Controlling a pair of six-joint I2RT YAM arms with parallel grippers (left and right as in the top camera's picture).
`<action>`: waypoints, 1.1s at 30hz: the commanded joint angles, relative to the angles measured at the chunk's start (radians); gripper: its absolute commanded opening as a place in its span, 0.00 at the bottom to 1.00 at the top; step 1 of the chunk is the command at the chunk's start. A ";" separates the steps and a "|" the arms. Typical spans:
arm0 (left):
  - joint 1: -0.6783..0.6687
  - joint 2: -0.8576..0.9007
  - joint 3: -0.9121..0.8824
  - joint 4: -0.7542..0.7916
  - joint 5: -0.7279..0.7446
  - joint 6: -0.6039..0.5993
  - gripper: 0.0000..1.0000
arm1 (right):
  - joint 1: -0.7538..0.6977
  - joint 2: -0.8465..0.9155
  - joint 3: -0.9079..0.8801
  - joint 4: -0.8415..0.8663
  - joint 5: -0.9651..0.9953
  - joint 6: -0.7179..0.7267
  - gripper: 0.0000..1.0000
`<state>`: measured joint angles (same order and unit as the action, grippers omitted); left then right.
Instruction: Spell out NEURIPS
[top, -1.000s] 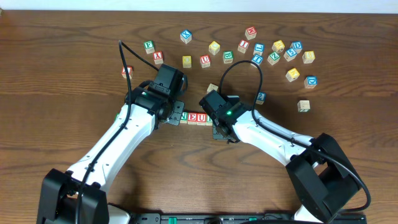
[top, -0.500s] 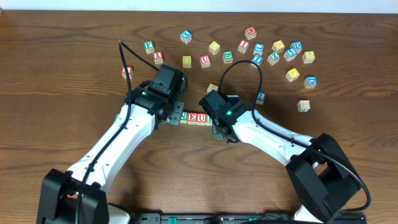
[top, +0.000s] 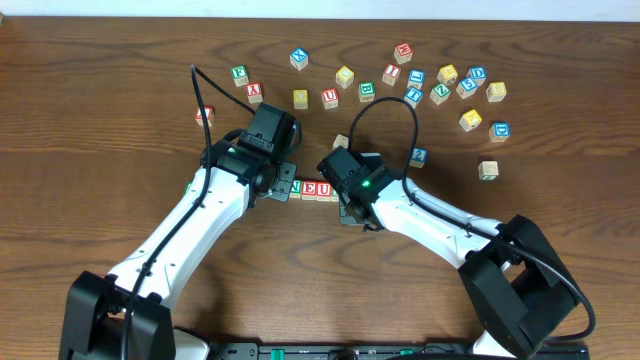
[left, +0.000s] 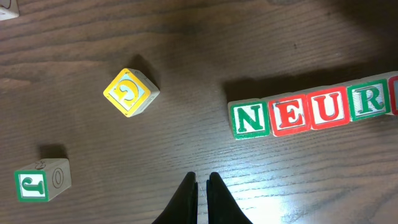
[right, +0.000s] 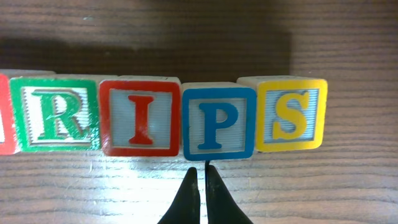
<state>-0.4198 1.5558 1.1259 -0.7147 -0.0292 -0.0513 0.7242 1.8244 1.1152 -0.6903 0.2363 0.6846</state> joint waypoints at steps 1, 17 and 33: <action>0.004 -0.007 -0.010 -0.002 -0.010 0.010 0.07 | 0.010 0.005 -0.011 0.002 0.027 -0.012 0.01; 0.004 -0.007 -0.010 -0.002 -0.010 0.010 0.07 | 0.010 0.005 -0.011 -0.031 0.018 0.026 0.01; 0.004 -0.007 -0.010 -0.002 -0.010 0.010 0.07 | 0.010 0.005 -0.011 -0.043 0.047 0.039 0.01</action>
<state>-0.4198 1.5558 1.1259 -0.7143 -0.0292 -0.0513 0.7261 1.8244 1.1149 -0.7372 0.2489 0.7052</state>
